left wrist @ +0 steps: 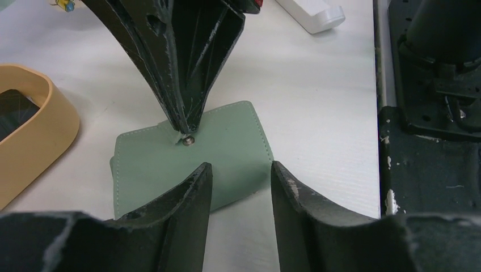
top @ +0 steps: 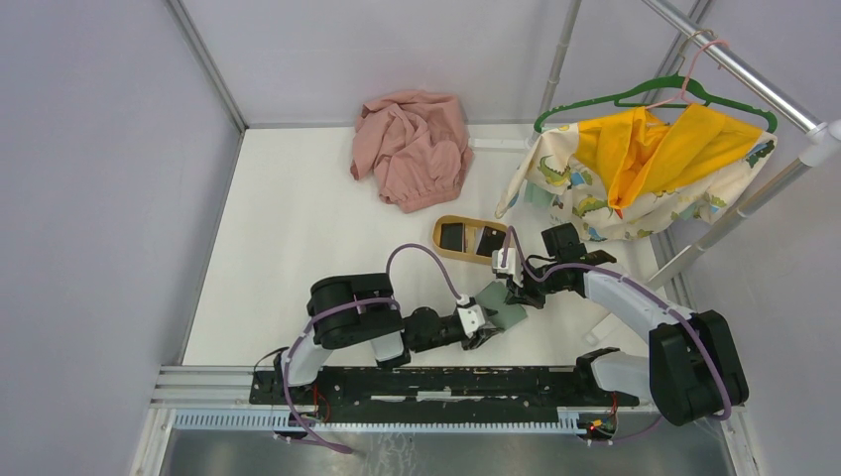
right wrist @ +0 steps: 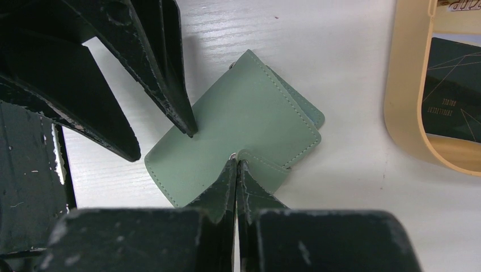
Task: Put the credit cards into the card holder
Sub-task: Close the card holder at the center of the board.
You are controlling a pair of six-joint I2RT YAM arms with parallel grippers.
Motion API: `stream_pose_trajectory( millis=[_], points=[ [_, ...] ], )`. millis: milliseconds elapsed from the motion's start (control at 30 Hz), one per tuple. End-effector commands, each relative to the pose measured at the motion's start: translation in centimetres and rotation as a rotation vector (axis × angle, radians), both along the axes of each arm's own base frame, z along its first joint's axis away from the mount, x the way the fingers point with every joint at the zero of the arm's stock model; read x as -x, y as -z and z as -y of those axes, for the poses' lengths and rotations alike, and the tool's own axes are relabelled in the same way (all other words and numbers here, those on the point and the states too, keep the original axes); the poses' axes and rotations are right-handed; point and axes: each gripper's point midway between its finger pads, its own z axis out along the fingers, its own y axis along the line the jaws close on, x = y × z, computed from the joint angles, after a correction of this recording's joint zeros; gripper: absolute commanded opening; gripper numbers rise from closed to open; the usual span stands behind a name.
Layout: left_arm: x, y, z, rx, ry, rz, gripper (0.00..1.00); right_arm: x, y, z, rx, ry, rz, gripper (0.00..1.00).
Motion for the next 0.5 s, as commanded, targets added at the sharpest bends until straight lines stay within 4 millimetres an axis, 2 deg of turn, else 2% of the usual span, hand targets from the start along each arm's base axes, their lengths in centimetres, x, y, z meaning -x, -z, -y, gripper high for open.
stream_pose_trajectory(
  millis=[0, 467],
  points=[
    [-0.5, -5.2, 1.3, 0.224, 0.018, 0.003, 0.49, 0.0, -0.8, -0.8, -0.044, -0.019, -0.004, 0.00],
    [-2.6, -1.9, 1.2, 0.141, -0.013, -0.140, 0.36, -0.1, -1.4, -1.1, -0.064, -0.030, 0.010, 0.00]
  ],
)
